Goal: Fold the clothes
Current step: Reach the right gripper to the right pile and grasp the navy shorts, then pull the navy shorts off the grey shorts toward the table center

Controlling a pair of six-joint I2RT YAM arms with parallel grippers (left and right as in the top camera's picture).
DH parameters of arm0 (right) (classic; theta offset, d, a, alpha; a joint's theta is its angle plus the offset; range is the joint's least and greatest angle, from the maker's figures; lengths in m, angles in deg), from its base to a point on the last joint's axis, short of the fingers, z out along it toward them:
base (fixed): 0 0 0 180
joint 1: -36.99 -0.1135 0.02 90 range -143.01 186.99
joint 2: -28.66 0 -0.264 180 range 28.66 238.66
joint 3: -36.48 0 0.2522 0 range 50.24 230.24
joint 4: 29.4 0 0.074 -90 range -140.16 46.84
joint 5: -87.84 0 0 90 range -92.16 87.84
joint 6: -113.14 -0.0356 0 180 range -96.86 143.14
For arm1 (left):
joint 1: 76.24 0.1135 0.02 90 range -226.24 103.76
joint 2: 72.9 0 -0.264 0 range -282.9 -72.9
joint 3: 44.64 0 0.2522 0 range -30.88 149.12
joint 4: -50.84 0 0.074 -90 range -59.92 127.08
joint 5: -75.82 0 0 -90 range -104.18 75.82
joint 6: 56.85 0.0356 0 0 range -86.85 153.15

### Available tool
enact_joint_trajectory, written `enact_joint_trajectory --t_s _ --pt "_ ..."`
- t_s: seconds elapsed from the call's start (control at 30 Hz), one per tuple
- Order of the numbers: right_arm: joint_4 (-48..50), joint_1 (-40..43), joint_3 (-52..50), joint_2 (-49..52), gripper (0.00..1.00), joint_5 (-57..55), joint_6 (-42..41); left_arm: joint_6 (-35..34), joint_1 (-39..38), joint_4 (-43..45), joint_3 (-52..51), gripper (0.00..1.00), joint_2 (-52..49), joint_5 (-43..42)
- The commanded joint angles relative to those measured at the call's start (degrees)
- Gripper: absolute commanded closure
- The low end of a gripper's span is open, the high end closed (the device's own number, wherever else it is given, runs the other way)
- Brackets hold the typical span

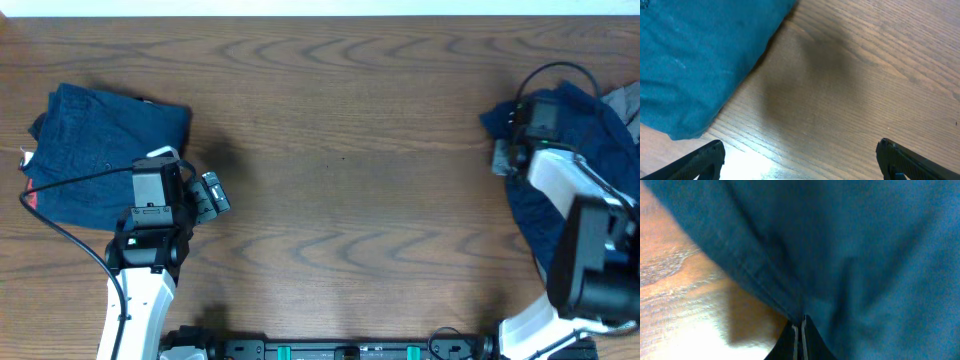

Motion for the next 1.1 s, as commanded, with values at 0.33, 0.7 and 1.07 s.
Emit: enact_joint_trajectory --t_s 0.33,0.7,1.07 --pt "-9.2 3.7 10.4 -29.4 0.99 19.5 3.9 0.9 0.3 0.4 1.3 0.02 -0.1 0.1" --pt "-11.8 -9.7 13.2 -36.8 0.99 29.6 -0.8 0.9 0.3 0.6 1.3 0.02 -0.1 0.1" --pt "24.1 -17.0 13.1 -12.8 0.95 31.8 -14.5 0.9 0.3 0.6 1.3 0.02 -0.2 0.1"
